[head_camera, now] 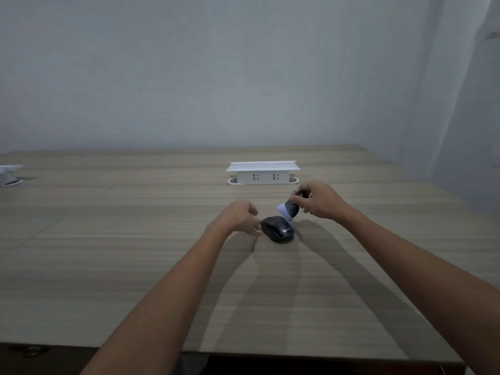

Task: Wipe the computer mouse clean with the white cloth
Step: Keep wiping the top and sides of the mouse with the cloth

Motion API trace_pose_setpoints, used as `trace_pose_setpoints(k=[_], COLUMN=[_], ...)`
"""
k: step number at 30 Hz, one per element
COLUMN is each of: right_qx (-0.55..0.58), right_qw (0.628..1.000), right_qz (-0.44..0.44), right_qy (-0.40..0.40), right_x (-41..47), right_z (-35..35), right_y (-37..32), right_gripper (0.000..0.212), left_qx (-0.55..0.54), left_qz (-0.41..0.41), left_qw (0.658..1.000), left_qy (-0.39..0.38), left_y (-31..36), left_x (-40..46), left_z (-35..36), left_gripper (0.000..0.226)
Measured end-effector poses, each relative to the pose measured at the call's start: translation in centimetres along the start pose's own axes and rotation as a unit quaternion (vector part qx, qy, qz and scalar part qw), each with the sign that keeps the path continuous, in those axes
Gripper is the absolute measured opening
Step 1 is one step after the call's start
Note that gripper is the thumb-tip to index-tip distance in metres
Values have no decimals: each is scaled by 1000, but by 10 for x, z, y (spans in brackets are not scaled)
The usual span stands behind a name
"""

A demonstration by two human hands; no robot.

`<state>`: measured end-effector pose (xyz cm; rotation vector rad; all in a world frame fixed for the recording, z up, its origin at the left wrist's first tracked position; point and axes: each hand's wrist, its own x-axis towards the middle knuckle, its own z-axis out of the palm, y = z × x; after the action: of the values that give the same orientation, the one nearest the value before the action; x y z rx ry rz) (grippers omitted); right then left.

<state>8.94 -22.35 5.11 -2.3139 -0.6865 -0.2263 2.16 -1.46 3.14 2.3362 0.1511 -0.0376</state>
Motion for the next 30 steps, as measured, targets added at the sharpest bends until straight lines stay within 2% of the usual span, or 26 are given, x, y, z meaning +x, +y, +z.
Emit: trace_pose_setpoints(k=[3,6,8,11,15,17,19,21,24,26,28,30], right_qx=[4,30,51,53,-58,-15,21,-23,-122,-77,-16,-53], right_qw=[1000,999,998,997,996,998,997,995,990,996,998,996], right_qz=[11,17,11,-2,-45,-53,-55,-57,-54,-44,-26,-16], right_qy=[1,-18,-37,-62,-42,-30,-57,-78,-39,-28,-55,-67], right_x=[0,-3,-5,-6,-2,-3,-3,-2,2,0,-2,-2], right_z=[-10,-14,-15,-17,-22,-22,-19,-17,-20,-21,-18,-16], right_y=[2,2,1,5,6,-1,-6,-5,-3,-6,-8,-3], right_gripper=[9,12,15,16,11,12,15,16,13,14,17,16], left_qx=[144,191,197,169,133,141,154,160,165,165,163,161], left_qz=[57,95,107,116,131,145,158,167,173,173,174,172], left_qw=[988,972,964,962,969,969,966,964,963,964,965,966], left_qy=[-23,-100,-144,-182,-159,-142,-135,-130,-122,-119,-112,-107], left_y=[0,3,4,-1,-7,-11,-11,-10,-6,-4,-3,-3], left_x=[12,23,28,34,38,41,41,39,32,28,25,23], left_z=[-16,-19,-17,-13,-11,-10,-9,-8,-7,-6,-5,-4], left_gripper=[70,90,95,88,78,76,72,69,66,62,61,60])
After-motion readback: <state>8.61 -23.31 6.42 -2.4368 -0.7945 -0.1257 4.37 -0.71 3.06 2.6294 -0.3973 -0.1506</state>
